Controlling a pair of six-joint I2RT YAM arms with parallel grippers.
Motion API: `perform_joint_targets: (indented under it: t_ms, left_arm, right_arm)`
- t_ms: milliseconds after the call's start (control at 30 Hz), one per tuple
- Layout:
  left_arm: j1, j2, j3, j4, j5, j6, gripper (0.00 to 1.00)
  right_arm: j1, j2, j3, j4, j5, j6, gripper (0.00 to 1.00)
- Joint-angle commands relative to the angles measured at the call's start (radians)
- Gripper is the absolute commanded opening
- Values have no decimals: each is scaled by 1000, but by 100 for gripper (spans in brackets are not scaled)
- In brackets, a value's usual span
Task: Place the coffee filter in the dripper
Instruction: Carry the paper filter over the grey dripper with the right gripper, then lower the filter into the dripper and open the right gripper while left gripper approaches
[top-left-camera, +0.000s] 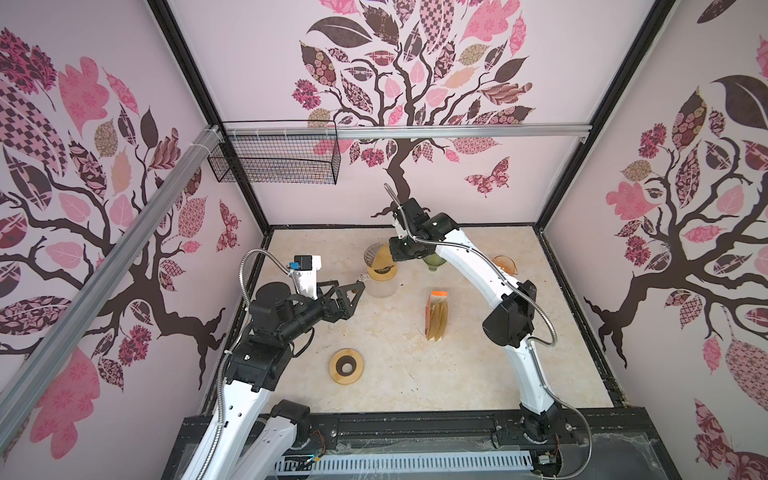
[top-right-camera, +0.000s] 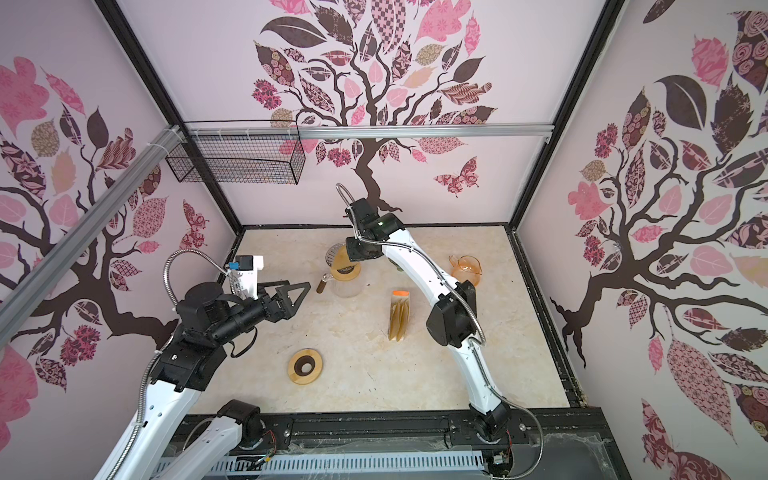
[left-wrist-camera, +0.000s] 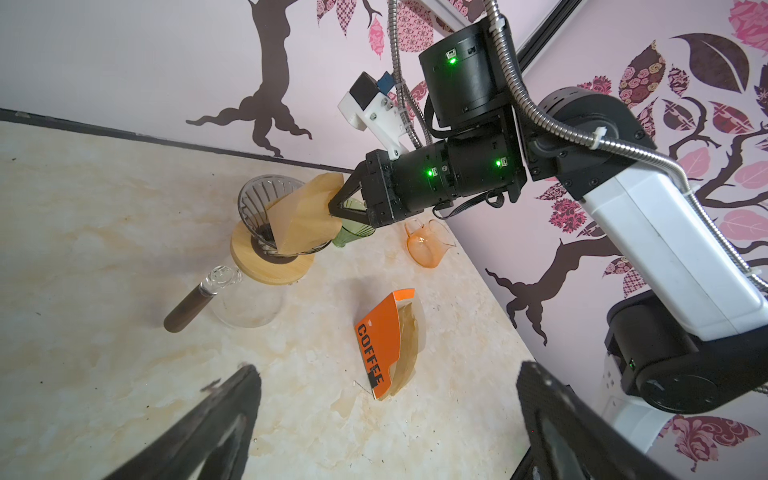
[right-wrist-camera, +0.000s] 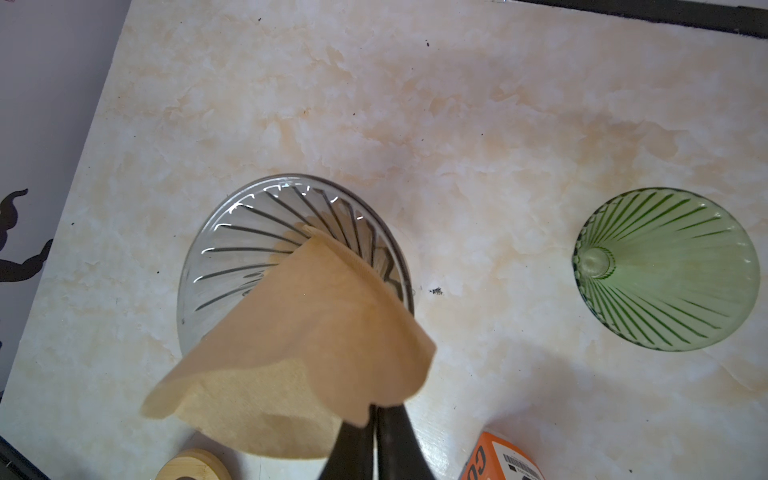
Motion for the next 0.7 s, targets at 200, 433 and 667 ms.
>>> perform_joint_targets:
  t_ms: [200,433,667]
  left_arm:
    - [8,20,-25,6,-28,14,98]
    - [14,35,-23,-3,-49,15,98]
    - [24,75,-9,-28,-100,27,98]
  right_arm:
    - [8,-25,31,15,-3,-22,16]
    - [7,-39,31,26,-6,-23,22]
    - [6,-46,29,37,-15,-27,27]
